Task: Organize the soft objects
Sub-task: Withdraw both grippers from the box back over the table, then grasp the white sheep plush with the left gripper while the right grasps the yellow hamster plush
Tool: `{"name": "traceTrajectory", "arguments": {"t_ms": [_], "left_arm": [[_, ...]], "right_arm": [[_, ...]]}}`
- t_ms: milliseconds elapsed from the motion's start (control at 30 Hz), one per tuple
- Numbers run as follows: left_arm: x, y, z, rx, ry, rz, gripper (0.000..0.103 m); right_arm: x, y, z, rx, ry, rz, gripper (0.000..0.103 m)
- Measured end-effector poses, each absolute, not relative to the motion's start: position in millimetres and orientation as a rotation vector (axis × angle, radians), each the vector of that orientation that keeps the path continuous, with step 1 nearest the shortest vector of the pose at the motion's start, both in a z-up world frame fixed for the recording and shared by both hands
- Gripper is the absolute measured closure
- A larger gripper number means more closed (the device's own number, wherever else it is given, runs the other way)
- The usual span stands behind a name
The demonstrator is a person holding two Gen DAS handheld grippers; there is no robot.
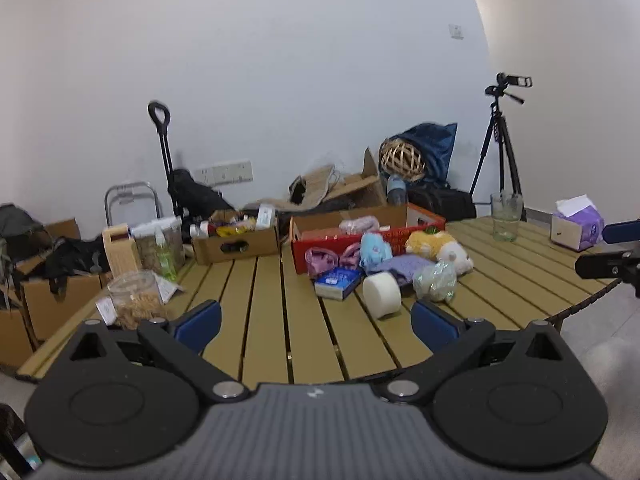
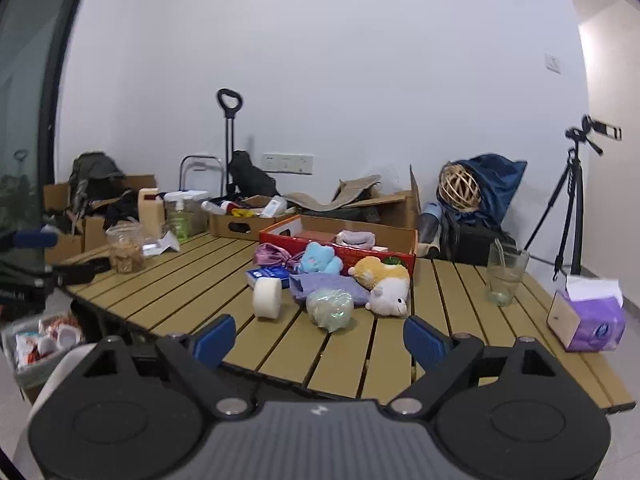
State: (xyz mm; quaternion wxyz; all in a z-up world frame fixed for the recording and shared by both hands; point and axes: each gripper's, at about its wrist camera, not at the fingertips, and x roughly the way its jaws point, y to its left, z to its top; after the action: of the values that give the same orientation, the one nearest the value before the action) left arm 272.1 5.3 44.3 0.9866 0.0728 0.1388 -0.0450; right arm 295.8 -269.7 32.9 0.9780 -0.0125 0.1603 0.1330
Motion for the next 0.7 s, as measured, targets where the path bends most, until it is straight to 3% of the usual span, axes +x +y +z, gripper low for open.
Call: {"name": "traceTrajectory", "arguments": {"t_ms": [367,700], "left_arm": [[373,-26,21,0.098,0.392,-0.156,0.0],[507,-93,32,-0.032,0.417,-0.315,0.001]], "right_arm": [[386,-291,-11,0.072,0.43,0.181,0.014],[571,-320,-16,0.035,0.521,0.307,0.015]]}}
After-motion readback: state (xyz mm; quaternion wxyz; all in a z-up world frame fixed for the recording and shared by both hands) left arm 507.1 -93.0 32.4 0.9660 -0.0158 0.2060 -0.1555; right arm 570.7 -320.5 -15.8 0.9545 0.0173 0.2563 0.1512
